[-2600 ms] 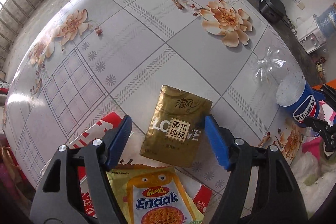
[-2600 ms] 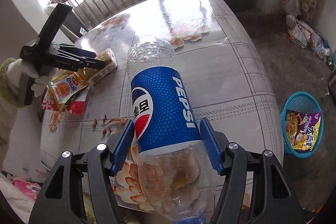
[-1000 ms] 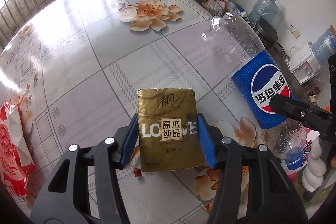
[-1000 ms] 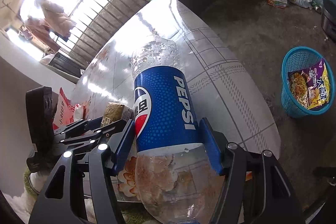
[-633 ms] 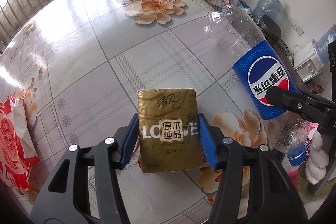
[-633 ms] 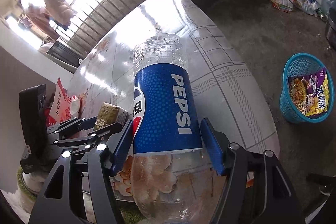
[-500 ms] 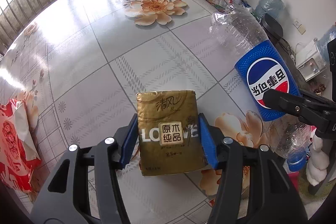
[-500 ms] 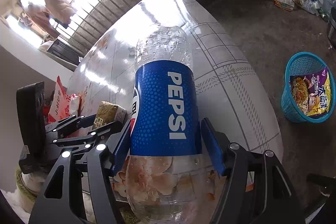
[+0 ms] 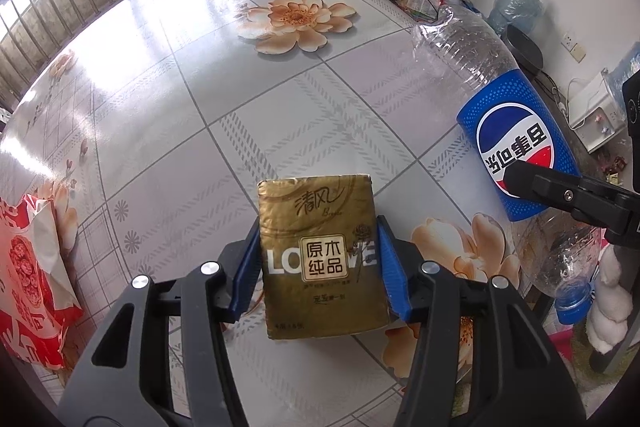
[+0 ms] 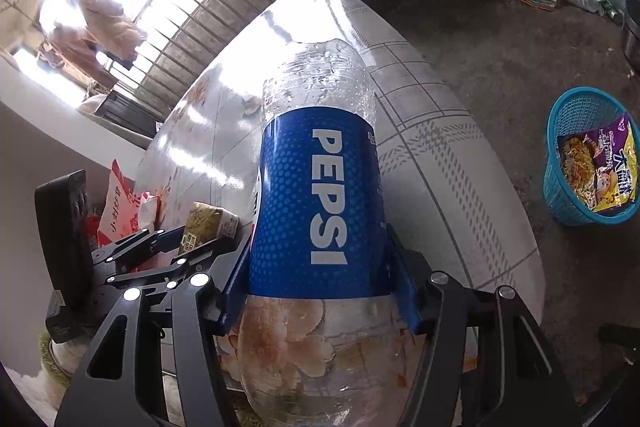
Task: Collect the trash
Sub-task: 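Lift and carry the bottle and tissue pack to the wastebasket with both tools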
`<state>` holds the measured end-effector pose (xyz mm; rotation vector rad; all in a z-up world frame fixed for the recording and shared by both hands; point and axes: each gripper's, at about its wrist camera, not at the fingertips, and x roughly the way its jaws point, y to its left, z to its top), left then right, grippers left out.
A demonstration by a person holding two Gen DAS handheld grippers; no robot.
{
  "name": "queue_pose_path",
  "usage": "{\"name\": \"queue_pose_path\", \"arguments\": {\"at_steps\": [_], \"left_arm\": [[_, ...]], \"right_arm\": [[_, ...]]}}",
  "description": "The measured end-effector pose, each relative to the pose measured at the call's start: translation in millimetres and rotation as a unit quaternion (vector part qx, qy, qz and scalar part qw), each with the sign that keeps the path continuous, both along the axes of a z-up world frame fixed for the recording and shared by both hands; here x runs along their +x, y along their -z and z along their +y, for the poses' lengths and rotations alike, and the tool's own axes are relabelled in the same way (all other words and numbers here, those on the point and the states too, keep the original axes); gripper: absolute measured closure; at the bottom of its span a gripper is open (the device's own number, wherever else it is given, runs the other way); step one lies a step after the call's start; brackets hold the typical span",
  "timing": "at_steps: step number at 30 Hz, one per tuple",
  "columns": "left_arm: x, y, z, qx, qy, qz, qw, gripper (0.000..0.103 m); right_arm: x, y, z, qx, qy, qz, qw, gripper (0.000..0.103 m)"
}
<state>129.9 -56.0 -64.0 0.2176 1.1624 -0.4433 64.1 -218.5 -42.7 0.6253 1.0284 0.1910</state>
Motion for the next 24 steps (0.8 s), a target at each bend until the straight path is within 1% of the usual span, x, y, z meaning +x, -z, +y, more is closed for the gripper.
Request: {"name": "queue_pose_path", "arguments": {"at_steps": [8,24], "left_arm": [[1,-7,4,-0.005,-0.004,-0.014,0.9999,0.053],[1,-21,10,-0.011,-0.013,-0.037,0.9992,0.053]], "right_arm": [[-5,0,-4,0.02,0.007,-0.011,1.0,0.045],[-8,-3,-13,0.031,0.006,-0.024,0.999,0.045]]}}
